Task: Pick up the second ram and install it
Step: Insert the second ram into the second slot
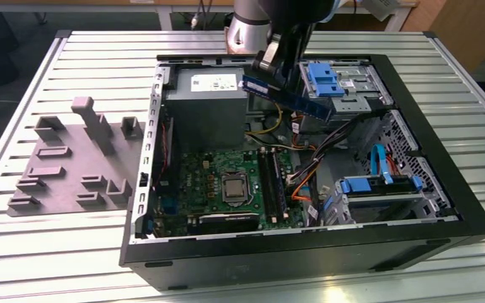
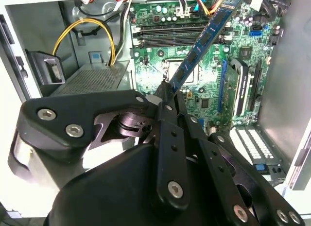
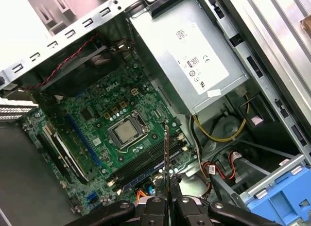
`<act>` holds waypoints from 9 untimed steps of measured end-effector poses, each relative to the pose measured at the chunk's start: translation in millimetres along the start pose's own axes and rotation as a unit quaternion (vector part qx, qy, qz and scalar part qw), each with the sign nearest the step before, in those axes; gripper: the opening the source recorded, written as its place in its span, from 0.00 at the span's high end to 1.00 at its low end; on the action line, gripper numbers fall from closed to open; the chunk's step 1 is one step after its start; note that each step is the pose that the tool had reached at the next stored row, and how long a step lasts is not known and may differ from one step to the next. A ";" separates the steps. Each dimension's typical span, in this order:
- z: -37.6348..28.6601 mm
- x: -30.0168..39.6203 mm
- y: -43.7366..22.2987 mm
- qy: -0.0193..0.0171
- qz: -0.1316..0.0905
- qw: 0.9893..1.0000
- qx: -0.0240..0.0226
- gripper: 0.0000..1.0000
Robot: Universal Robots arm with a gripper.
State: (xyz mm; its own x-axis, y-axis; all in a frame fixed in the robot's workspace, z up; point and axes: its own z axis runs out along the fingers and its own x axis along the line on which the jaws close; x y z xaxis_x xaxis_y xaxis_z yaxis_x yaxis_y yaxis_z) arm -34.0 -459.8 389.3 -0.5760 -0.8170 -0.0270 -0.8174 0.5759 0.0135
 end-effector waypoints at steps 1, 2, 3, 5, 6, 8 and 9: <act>0.3 0.0 0.0 0.000 0.005 1.000 0.000 0.86; 0.6 0.0 0.0 0.000 0.011 1.000 0.000 0.86; 1.1 0.0 0.0 0.000 0.017 1.000 0.000 0.86; 1.9 0.1 0.0 0.000 0.035 0.999 0.001 0.86; 2.3 0.1 0.0 -0.001 0.044 0.999 0.001 0.86; 3.1 0.1 -0.1 -0.001 0.062 0.998 0.002 0.86; 3.6 0.1 0.0 -0.001 0.071 0.997 0.002 0.86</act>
State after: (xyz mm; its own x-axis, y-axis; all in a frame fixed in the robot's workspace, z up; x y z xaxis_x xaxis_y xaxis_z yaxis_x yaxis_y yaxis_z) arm -34.0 -459.8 385.7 -0.6862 -0.7269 -0.0270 -0.7273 0.6861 0.0135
